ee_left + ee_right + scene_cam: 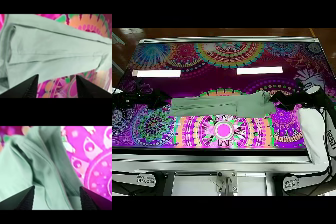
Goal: Fold the shirts.
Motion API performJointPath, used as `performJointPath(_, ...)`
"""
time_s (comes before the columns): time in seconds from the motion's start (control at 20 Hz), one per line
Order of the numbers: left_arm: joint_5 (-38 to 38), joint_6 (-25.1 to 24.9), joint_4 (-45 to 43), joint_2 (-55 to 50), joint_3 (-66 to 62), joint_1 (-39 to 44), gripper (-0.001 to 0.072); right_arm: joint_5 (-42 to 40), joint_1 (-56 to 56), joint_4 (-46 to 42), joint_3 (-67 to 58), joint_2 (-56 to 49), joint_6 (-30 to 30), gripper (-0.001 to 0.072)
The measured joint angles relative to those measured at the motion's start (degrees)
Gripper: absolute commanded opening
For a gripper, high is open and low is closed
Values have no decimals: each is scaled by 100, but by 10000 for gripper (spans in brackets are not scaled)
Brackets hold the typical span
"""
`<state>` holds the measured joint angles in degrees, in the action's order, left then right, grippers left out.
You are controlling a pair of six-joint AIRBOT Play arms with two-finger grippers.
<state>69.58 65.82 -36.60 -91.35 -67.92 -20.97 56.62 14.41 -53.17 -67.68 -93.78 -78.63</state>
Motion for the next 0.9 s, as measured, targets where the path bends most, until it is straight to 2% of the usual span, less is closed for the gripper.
performJointPath(0.15, 195, 26, 0, 107, -31, 72, 516, 68, -76, 46, 0, -203, -7, 685)
performJointPath(0.4, 350, 46, 17, 195, -44, 332, 516, -315, -356, 573, -9, -474, 31, 683)
performJointPath(0.45, 358, 46, 20, 201, -44, 409, 516, -378, -426, 710, -9, -529, 37, 637)
performJointPath(0.5, 374, 46, 22, 203, -44, 490, 516, -450, -487, 780, -9, -573, 42, 477)
performJointPath(0.55, 374, 46, 22, 208, -44, 568, 511, -514, -533, 787, -4, -612, 42, 268)
performJointPath(0.6, 372, 48, 22, 208, -44, 651, 420, -570, -573, 787, 0, -638, 42, 79)
performJointPath(0.7, 310, 48, 26, 208, -44, 850, 192, -577, -621, 855, -2, -603, 46, 54)
performJointPath(0.75, 251, 48, 33, 208, -44, 953, 123, -579, -625, 885, -4, -542, 46, 53)
performJointPath(0.9, -15, 48, 155, 203, -44, 1408, 63, -564, -623, 927, -4, -133, 46, 53)
